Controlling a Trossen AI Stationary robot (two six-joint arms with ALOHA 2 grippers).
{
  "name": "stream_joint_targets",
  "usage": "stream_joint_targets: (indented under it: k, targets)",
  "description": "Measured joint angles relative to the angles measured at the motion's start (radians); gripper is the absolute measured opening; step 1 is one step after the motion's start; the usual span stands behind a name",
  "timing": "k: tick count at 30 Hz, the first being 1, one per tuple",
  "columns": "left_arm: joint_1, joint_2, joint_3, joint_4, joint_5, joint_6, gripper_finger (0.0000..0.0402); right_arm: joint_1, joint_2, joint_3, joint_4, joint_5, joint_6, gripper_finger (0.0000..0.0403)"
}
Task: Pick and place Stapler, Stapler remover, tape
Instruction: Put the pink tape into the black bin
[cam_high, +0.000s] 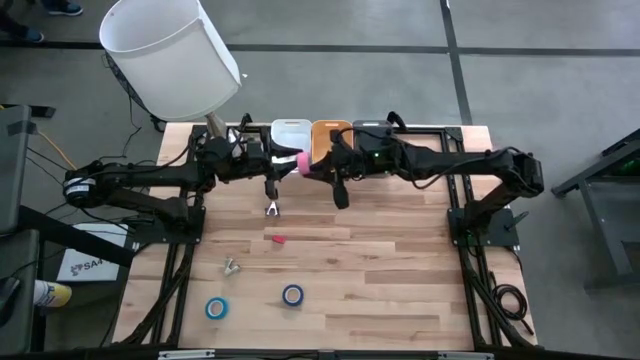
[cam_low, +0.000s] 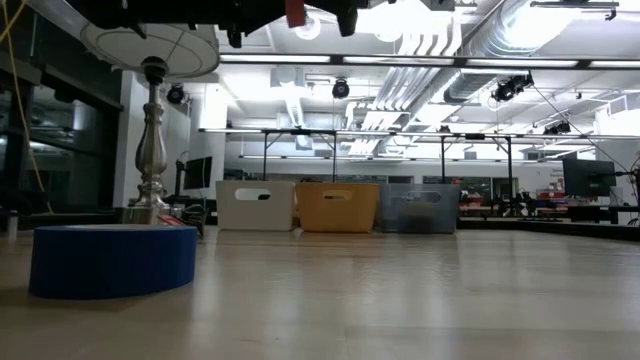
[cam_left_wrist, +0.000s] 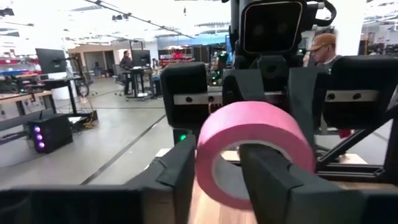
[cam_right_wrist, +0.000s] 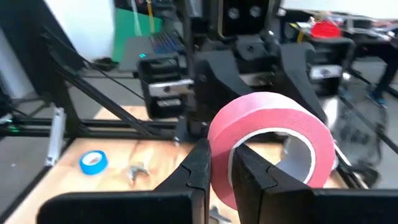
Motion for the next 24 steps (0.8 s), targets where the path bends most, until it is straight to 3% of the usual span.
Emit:
stream_joint_targets:
  k: [6, 12, 18, 24]
  targets:
    - [0.0, -0.003, 0.002, -0.018, -0.018, 0.0, 0.0184, -0.049, -0.064, -0.001, -0.17, 0.087, 0.022, 0.003]
    - [0.0, -0.007, 0.001, -0.099, -0.064, -0.005, 0.0197, -0.127, -0.119, -0.001, -0.439, 0.226, 0.078, 0.003]
    - [0.0, -0.007, 0.001, -0.12, -0.074, -0.007, 0.0197, -0.249, -0.11, -0.005, -0.671, 0.219, 0.112, 0.003]
    - [0.0, -0.007, 0.001, -0.133, -0.099, -0.019, 0.0198, -0.394, -0.099, -0.005, -0.754, 0.168, 0.047, 0.003]
